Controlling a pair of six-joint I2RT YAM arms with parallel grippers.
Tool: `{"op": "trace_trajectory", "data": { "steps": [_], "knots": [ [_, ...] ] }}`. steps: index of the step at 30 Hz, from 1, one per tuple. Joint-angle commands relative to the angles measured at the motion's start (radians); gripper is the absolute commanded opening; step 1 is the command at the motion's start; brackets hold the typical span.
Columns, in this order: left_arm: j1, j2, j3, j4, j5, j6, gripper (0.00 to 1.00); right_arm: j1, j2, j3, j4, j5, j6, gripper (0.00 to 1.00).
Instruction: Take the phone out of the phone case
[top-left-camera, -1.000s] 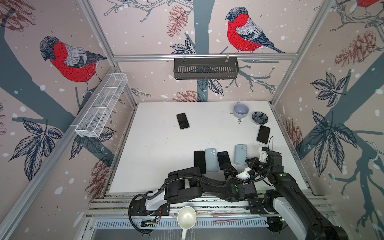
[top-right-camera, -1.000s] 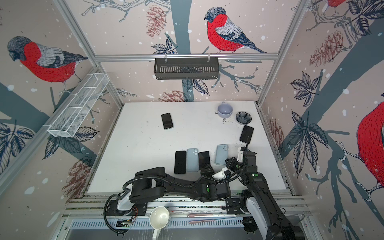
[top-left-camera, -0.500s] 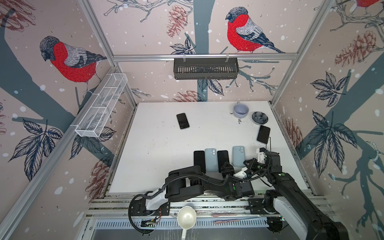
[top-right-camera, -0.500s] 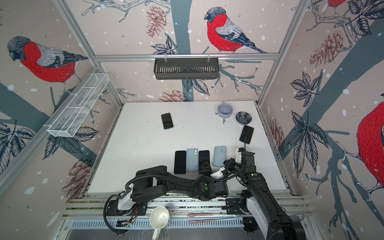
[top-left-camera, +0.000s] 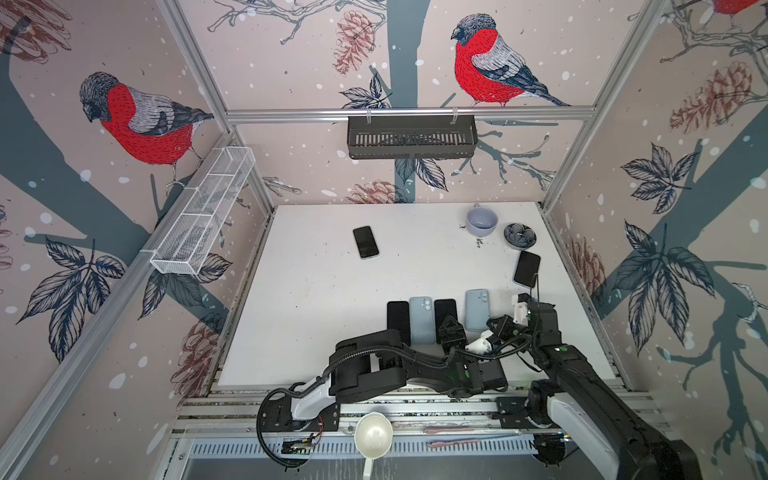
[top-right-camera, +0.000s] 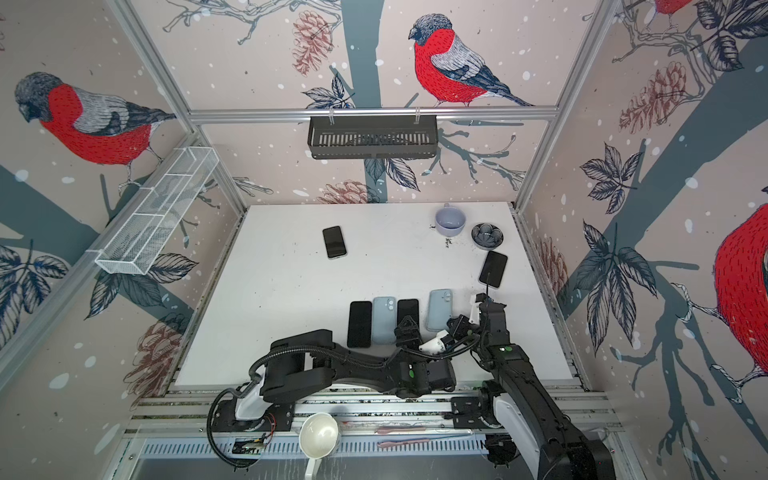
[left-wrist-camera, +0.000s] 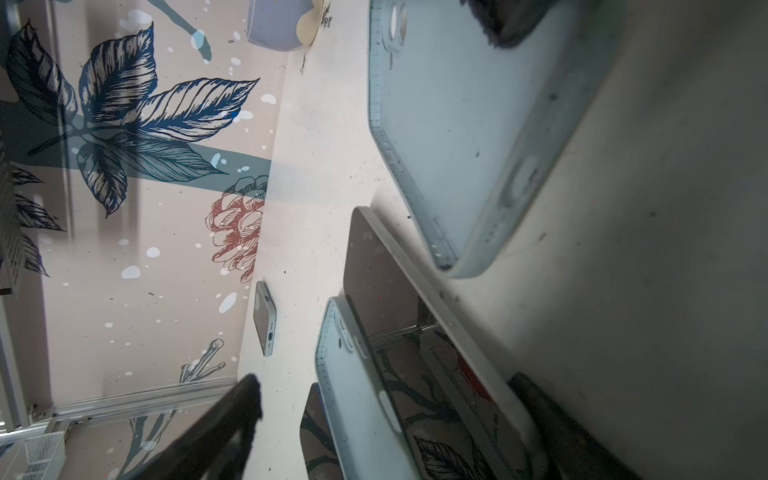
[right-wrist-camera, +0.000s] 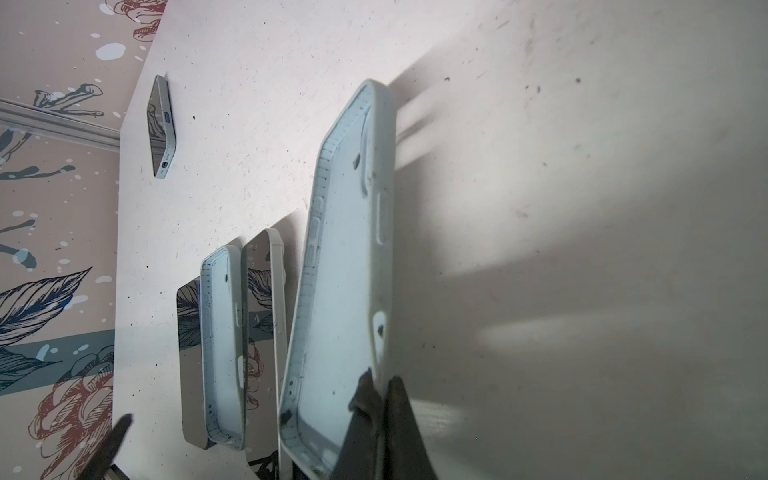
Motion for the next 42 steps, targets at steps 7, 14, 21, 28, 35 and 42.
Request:
{"op": "trace_trajectory", "data": {
  "steps": [7, 14, 21, 28, 35, 42],
  "knots": [
    [-0.047, -0.054, -0.019, 0.039, 0.007, -0.098, 0.99, 0.066, 0.028, 0.001, -0.025, 0.048, 0.0, 0.01],
    [-0.061, -0.132, -0.046, 0.053, 0.033, -0.18, 0.99, 0.113, 0.032, 0.013, -0.057, 0.091, 0.014, 0.01],
    [-0.09, -0.271, -0.14, 0.014, 0.005, -0.317, 0.99, 0.129, 0.043, 0.018, -0.064, 0.13, 0.019, 0.01],
    [-0.091, -0.542, -0.305, -0.037, 0.029, -0.528, 0.99, 0.212, 0.09, 0.039, -0.06, 0.21, 0.021, 0.01],
    [-0.092, -0.731, -0.331, -0.178, 0.028, -0.661, 0.99, 0.285, 0.13, 0.059, -0.06, 0.286, 0.022, 0.01],
    [-0.091, -0.89, -0.36, -0.259, 0.007, -0.755, 0.99, 0.323, 0.168, 0.079, -0.049, 0.306, 0.005, 0.01]
  ]
}}
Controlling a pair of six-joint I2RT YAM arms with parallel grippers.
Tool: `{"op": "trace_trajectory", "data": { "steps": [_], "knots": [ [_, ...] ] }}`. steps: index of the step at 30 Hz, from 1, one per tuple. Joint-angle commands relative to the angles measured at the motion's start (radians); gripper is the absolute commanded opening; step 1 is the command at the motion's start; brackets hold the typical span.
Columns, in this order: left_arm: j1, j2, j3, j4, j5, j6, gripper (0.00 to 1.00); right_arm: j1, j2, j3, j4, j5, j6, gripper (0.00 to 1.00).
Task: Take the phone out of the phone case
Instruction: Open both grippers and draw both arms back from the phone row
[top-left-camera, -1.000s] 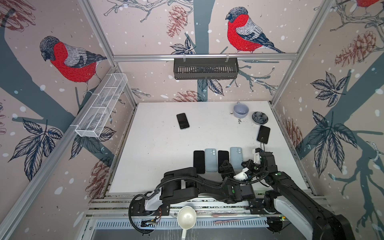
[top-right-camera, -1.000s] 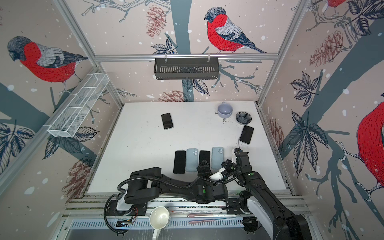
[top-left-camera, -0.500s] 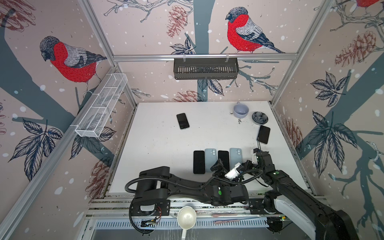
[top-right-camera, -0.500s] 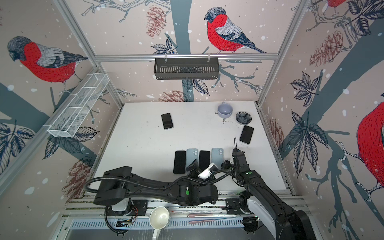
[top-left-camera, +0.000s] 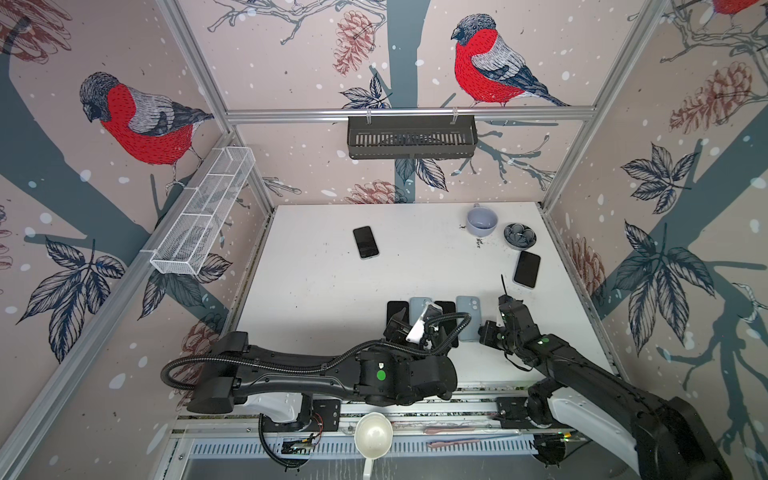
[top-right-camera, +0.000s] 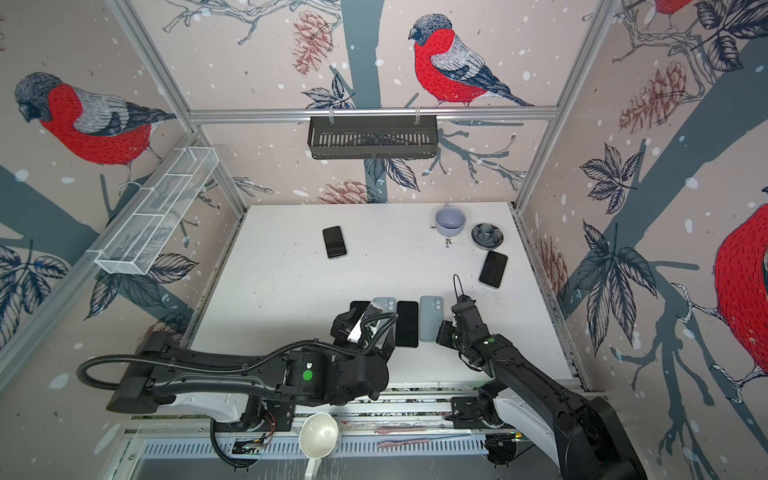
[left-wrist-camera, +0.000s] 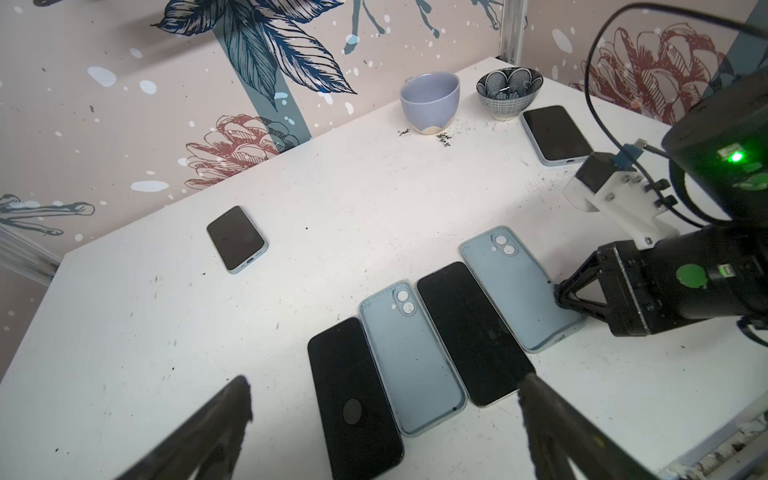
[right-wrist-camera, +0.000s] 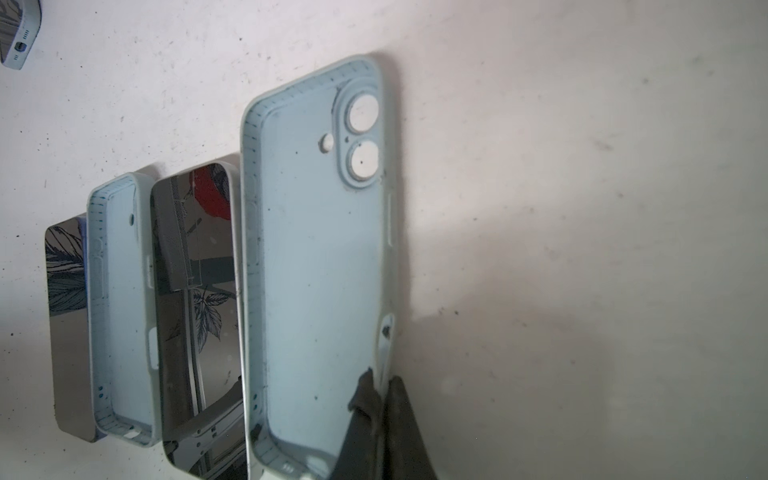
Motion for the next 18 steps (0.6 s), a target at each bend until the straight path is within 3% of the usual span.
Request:
{"op": "trace_trajectory", "data": {
  "steps": [1, 8, 18],
  "knots": [
    [0.003, -0.061, -0.027, -0.071, -0.035, -0.103, 0.99, 0.016, 0.019, 0.012, 0.005, 0.022, -0.022, 0.0],
    [0.077, -0.156, -0.047, -0.164, 0.01, -0.199, 0.99, 0.06, 0.06, 0.022, 0.045, -0.007, -0.022, 0.0],
    [0.126, -0.153, -0.035, -0.183, 0.04, -0.204, 0.99, 0.174, 0.138, 0.074, 0.069, 0.006, -0.01, 0.0]
  ]
}}
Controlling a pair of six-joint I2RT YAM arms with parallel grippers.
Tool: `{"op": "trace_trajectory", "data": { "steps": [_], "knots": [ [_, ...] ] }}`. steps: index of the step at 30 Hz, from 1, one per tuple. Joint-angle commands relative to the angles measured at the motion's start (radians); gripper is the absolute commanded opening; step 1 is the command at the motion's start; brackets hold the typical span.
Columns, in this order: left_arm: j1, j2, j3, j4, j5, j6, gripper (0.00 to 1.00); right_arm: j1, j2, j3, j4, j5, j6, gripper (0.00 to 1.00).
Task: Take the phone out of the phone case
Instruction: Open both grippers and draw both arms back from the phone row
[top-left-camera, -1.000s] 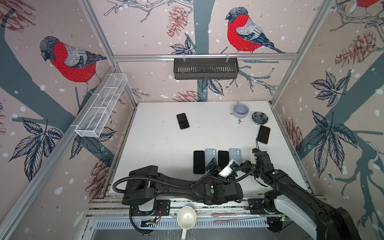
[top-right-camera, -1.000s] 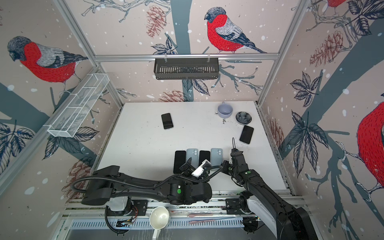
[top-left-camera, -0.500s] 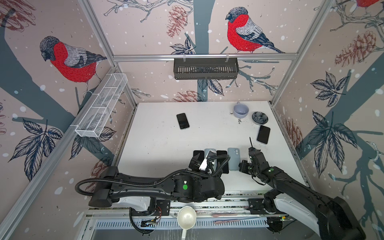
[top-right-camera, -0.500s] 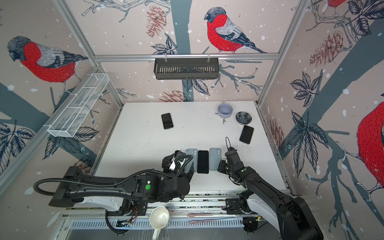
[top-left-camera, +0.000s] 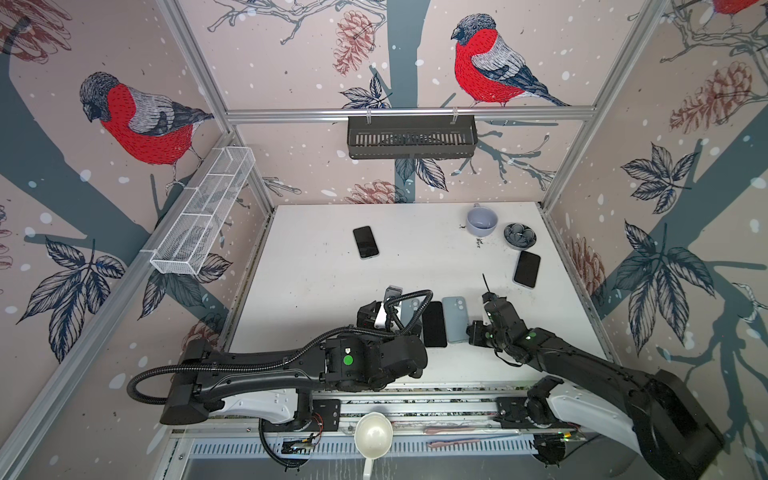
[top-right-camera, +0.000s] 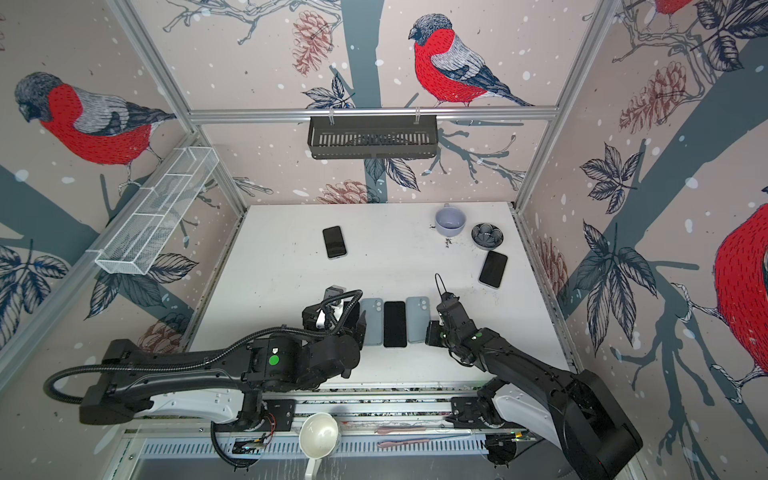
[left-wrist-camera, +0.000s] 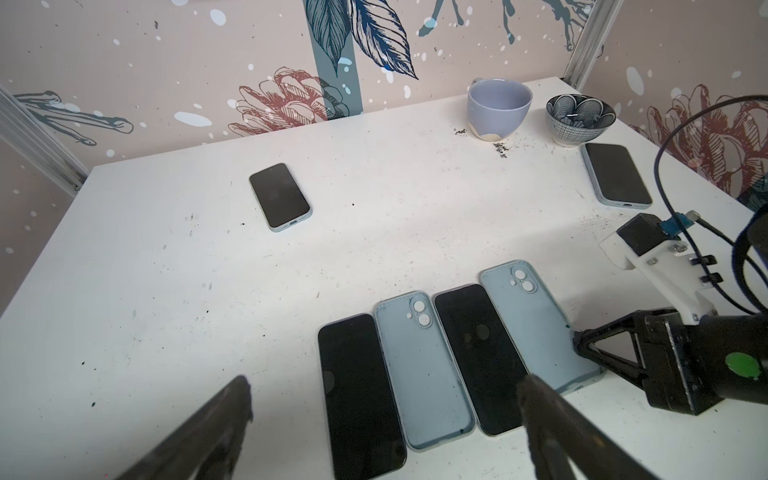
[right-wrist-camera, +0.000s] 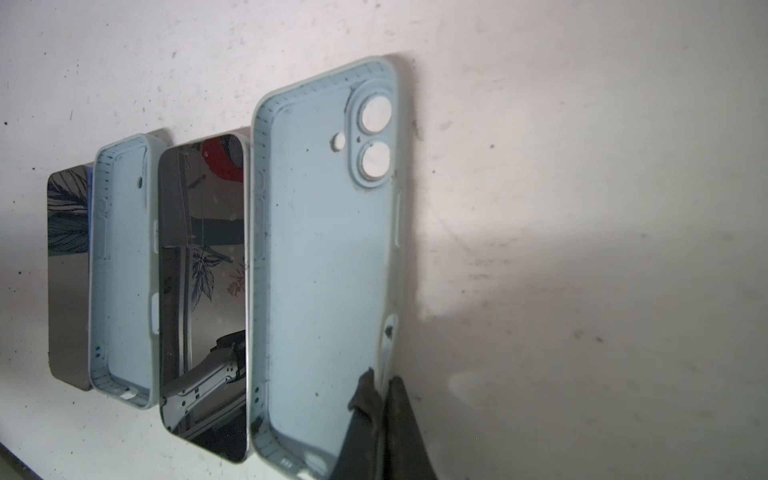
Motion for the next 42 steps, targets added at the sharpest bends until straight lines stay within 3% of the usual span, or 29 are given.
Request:
{"op": "trace_trajectory", "data": {
  "steps": [1, 4, 7, 12, 17, 19, 20, 32, 42],
  "knots": [
    [0.015, 0.009, 0.012, -0.029, 0.003, -0.031, 0.99, 0.026, 0.02, 0.018, 0.011, -0.003, -0.004, 0.0],
    [0.049, 0.018, 0.017, -0.032, 0.026, -0.028, 0.99, 0.045, 0.033, 0.026, 0.012, 0.002, 0.001, 0.02],
    [0.079, 0.026, 0.02, -0.042, 0.04, -0.031, 0.99, 0.048, 0.031, 0.02, 0.014, 0.011, 0.008, 0.1],
    [0.142, 0.01, 0.004, -0.022, 0.077, -0.007, 0.99, 0.048, 0.01, 0.015, 0.005, 0.006, 0.019, 0.51],
    [0.242, -0.02, -0.03, 0.031, 0.162, 0.041, 0.99, 0.053, -0.072, 0.017, -0.051, 0.01, 0.022, 0.77],
    [0.29, -0.023, -0.039, 0.05, 0.192, 0.067, 0.99, 0.054, -0.127, 0.021, -0.083, 0.021, 0.021, 0.95],
    [0.318, -0.019, -0.041, 0.057, 0.21, 0.082, 0.99, 0.055, -0.16, 0.024, -0.1, 0.024, 0.019, 1.0],
    [0.709, 0.118, -0.002, 0.18, 0.509, 0.232, 0.99, 0.06, -0.444, 0.127, -0.235, 0.066, -0.012, 1.0],
    [0.909, 0.409, 0.179, 0.211, 0.657, 0.268, 0.99, 0.113, -0.337, 0.206, -0.147, 0.039, -0.083, 1.0]
  ]
}}
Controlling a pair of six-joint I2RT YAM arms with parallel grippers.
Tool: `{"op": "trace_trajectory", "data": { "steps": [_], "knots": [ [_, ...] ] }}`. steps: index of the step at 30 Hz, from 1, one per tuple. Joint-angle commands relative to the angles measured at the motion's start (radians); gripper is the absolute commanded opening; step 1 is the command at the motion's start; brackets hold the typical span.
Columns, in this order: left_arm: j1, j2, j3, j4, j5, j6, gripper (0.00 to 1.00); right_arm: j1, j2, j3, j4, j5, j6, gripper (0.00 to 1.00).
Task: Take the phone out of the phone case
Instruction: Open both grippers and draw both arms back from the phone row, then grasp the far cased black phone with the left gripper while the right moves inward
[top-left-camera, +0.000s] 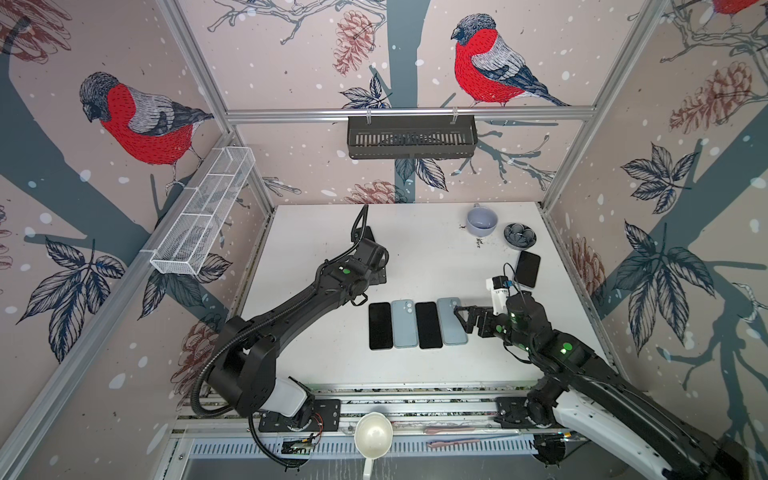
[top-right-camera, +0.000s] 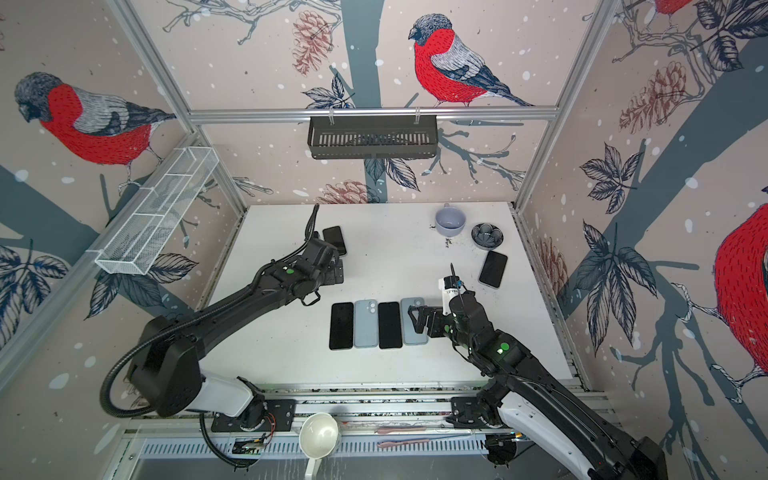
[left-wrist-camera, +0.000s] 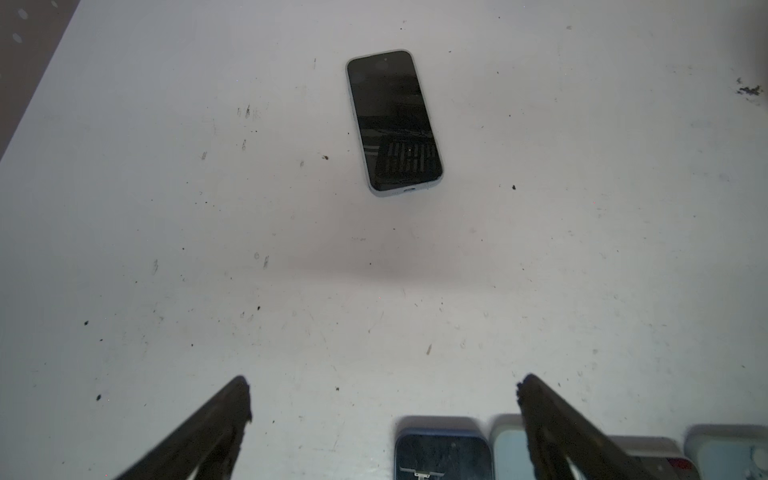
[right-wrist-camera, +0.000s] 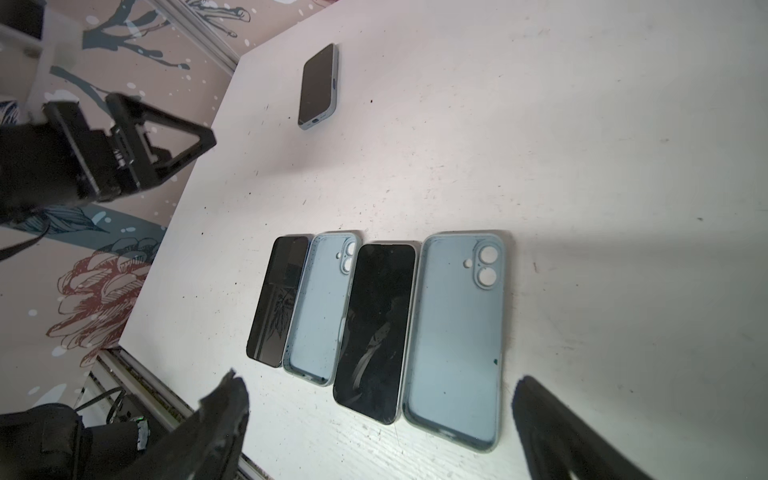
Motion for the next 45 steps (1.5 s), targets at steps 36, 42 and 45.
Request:
{"op": "trace_trajectory", "data": {
  "steps": [36, 42, 45],
  "knots": [
    [0.259, 0.836, 0.785, -0.138, 0.214, 0.004, 0.99, 0.162, 0.498, 0.194, 0.284, -0.04, -0.234, 1.0],
    [0.261, 0.923, 0.912, -0.192, 0.218, 0.028, 0.98, 0.158, 0.544, 0.207, 0.303, -0.022, -0.261, 1.0],
    [0.262, 0.98, 0.997, -0.244, 0.222, 0.038, 0.96, 0.13, 0.595, 0.207, 0.332, -0.048, -0.258, 1.0]
  ]
}}
